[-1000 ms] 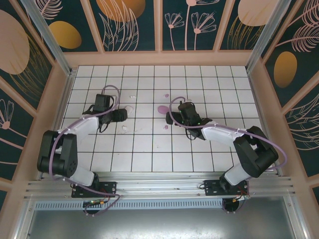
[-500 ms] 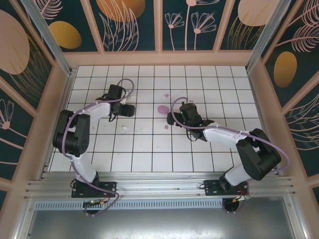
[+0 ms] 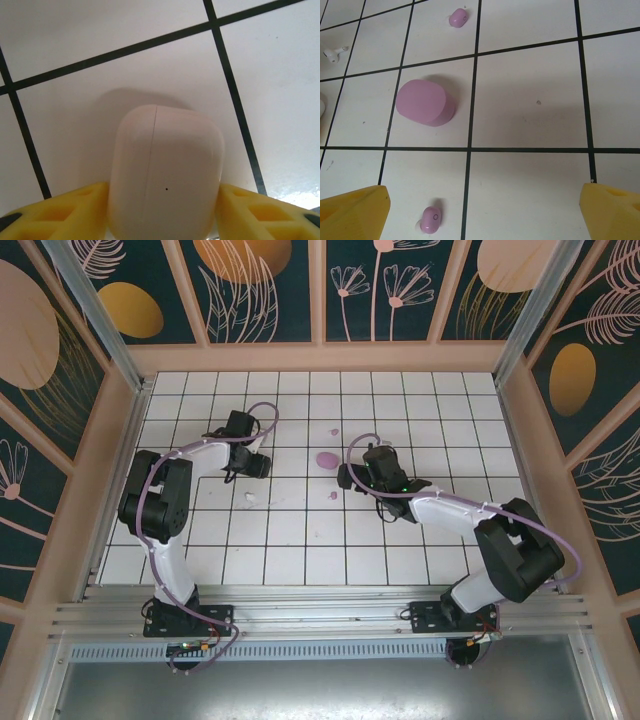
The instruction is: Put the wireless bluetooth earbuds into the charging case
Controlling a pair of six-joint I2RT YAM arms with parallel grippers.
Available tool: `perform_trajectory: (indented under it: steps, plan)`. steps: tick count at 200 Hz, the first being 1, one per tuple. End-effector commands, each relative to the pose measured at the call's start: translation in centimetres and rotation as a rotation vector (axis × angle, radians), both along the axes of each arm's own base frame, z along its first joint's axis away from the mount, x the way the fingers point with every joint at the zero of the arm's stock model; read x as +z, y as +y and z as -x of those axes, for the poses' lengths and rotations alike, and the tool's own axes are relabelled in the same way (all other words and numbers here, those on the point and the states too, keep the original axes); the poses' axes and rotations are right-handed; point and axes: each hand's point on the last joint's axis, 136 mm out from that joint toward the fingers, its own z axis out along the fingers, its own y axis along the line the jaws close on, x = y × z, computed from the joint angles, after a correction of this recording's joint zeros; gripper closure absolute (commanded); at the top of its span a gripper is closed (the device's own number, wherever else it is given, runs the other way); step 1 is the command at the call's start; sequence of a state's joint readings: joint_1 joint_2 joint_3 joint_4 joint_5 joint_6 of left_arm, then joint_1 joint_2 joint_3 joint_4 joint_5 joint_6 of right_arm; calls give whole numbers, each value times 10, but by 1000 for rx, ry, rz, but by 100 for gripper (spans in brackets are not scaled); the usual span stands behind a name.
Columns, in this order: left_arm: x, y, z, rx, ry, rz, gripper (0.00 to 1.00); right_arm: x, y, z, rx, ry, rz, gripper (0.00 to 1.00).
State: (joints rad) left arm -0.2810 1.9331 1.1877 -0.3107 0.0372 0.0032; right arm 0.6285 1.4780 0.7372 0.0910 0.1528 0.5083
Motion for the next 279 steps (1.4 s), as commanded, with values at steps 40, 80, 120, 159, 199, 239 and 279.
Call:
perform_trajectory:
  steps: [40,80,120,159,199,239,279]
  plan:
    - [0,-8,7,-61,5,3,65,27,-15,7,-39,-8,-109,2]
    - [24,-23,8,-122,-67,27,73,40,-27,12,-45,0,-216,5]
    - [55,-54,19,-260,-182,57,79,57,-21,13,20,11,-302,8]
    - [94,-91,39,-427,-329,137,80,74,6,17,154,35,-389,11]
    - [133,-144,74,-674,-468,194,79,89,44,28,349,78,-496,13]
    - [156,-175,99,-798,-533,252,79,94,72,43,493,125,-547,15]
    - [164,-187,113,-861,-549,272,78,98,75,45,517,117,-571,22]
